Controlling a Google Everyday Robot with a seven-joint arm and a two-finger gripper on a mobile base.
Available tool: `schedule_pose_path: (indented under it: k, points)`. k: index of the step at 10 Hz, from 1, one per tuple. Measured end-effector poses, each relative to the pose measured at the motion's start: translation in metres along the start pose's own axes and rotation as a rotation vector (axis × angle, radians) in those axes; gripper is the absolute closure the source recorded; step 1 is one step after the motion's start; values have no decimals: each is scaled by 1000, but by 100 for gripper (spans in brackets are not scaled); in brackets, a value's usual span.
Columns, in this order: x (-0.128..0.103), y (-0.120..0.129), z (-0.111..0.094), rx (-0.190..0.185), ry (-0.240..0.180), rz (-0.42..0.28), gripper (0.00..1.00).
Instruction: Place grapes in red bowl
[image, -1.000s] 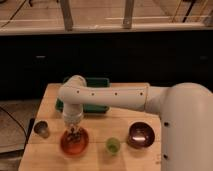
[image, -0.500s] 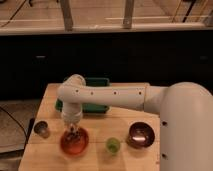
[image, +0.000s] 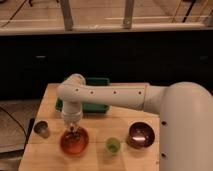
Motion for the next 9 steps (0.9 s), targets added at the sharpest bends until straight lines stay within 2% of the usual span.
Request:
schedule_pose_path:
  k: [3, 6, 8, 9]
  points:
    - [2, -1, -2, 4, 0, 3, 91]
    - [2, -3, -3, 2, -2, 1, 82]
    - [2, -4, -3, 2, -3, 0, 88]
    - [3, -4, -4, 2, -4, 1, 86]
